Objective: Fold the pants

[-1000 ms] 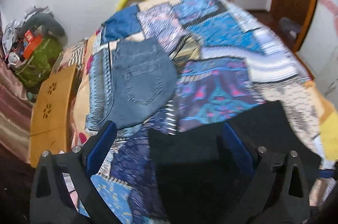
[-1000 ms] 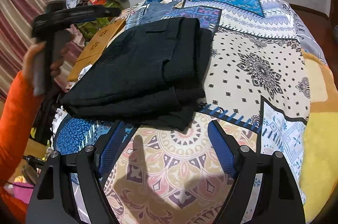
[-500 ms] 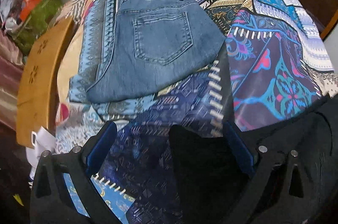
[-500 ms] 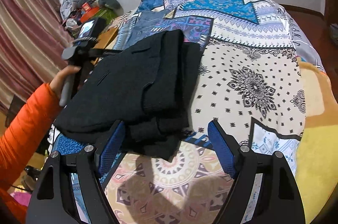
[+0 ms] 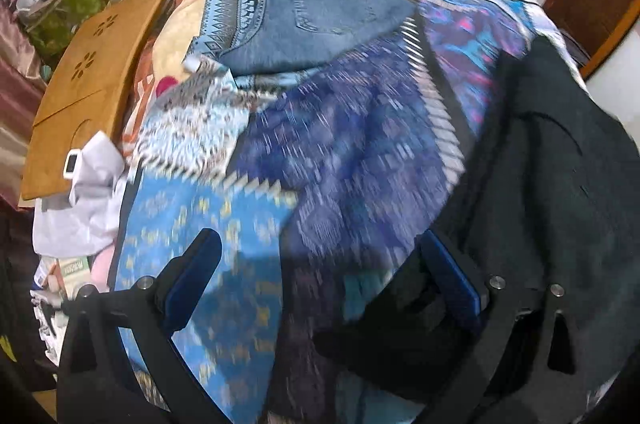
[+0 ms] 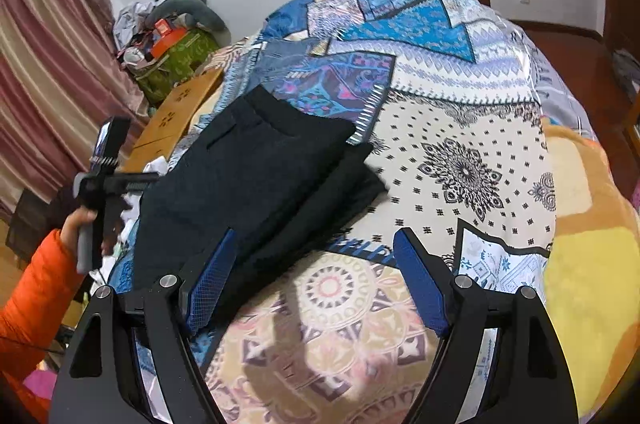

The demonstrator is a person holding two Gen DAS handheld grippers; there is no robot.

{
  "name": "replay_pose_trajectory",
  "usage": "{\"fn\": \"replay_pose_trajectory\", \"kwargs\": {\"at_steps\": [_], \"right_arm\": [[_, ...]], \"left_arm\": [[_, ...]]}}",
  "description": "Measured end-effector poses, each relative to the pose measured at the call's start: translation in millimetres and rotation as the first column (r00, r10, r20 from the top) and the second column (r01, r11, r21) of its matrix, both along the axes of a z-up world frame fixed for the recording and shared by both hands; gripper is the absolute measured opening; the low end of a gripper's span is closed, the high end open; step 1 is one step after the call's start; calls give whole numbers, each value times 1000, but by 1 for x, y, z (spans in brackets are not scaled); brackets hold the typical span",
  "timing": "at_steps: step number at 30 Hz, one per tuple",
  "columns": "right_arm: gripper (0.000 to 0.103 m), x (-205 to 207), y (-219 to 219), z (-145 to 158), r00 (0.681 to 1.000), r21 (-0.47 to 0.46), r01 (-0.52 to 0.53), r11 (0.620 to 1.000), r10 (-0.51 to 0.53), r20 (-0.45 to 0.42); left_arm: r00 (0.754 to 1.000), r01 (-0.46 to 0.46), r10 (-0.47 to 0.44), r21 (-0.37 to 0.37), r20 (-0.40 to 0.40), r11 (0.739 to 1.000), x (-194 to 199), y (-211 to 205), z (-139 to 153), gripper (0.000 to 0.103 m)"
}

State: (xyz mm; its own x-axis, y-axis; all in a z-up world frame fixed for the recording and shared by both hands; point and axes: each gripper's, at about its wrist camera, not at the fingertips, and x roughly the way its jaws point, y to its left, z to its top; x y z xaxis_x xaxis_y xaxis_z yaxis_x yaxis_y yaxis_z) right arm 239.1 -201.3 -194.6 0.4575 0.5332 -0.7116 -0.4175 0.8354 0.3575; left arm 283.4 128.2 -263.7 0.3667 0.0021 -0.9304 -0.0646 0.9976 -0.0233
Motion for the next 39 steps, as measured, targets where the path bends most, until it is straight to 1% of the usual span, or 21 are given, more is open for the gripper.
{"fn": "replay_pose_trajectory", "kwargs": {"at_steps": [2, 6, 9, 12, 14, 16, 20, 22, 25, 28, 30, 32, 33, 34, 35, 36, 37, 38, 39], "right_arm": [[79, -4, 5, 4, 1000, -2, -11, 1000, 11, 8], [79, -13, 17, 5, 999, -7, -48, 999, 48, 26], [78, -16, 25, -7, 998, -45, -62, 997, 62, 5], [79, -17, 26, -22, 998, -94, -60, 994, 58, -22], [78, -17, 21, -27, 998, -87, -58, 994, 55, -41], [78, -17, 17, -24, 997, -71, -53, 996, 49, -52], [78, -9, 16, -9, 999, -94, -44, 995, 44, -3], [78, 1, 18, -2, 999, -108, -43, 993, 45, 25], [78, 19, 25, 6, 996, -130, -37, 991, 47, 77], [78, 43, 34, 5, 995, -149, -36, 988, 50, 92], [77, 58, 39, 2, 994, -154, -48, 987, 62, 86], [75, 72, 42, -4, 994, -168, -61, 984, 75, 75], [71, 79, 44, -8, 994, -173, -74, 982, 87, 68], [65, 85, 45, -10, 993, -172, -86, 981, 98, 60], [62, 92, 45, -15, 994, -171, -95, 981, 104, 45], [55, 99, 45, -21, 994, -173, -97, 980, 103, 27], [44, 105, 44, -28, 995, -177, -102, 979, 104, 2], [39, 110, 44, -34, 994, -169, -112, 979, 110, -20], [38, 112, 42, -38, 993, -161, -115, 980, 112, -30]], "left_arm": [[1000, 29, -28, -14, 10, 999, -20, -9, 7, 101], [996, 81, -80, -32, 36, 996, -42, -28, 16, 101], [990, 134, -132, -36, 57, 990, -50, -38, 25, 101], [986, 140, -138, -14, 90, 990, -50, -43, 40, 101], [983, 145, -140, -34, 117, 989, -47, -43, 52, 101], [981, 141, -134, -37, 142, 989, -43, -45, 62, 101], [971, 152, -143, -35, 192, 988, -23, -56, 80, 101], [965, 170, -158, -41, 208, 985, -13, -64, 84, 101], [950, 223, -207, -41, 234, 974, 6, -81, 85, 101], [945, 262, -245, -51, 218, 964, 29, -97, 77, 100], [945, 280, -262, -71, 197, 957, 43, -103, 69, 95], [952, 271, -254, -86, 171, 959, 54, -108, 60, 86], [955, 269, -251, -101, 158, 958, 60, -109, 55, 84], [956, 270, -253, -117, 147, 956, 65, -109, 51, 75], [958, 273, -256, -133, 132, 953, 70, -110, 47, 65], [957, 281, -265, -150, 120, 948, 73, -111, 44, 60], [954, 294, -278, -168, 114, 941, 74, -112, 41, 50], [951, 303, -285, -176, 117, 937, 75, -113, 40, 49], [950, 306, -287, -181, 123, 935, 75, -113, 39, 48]]}}
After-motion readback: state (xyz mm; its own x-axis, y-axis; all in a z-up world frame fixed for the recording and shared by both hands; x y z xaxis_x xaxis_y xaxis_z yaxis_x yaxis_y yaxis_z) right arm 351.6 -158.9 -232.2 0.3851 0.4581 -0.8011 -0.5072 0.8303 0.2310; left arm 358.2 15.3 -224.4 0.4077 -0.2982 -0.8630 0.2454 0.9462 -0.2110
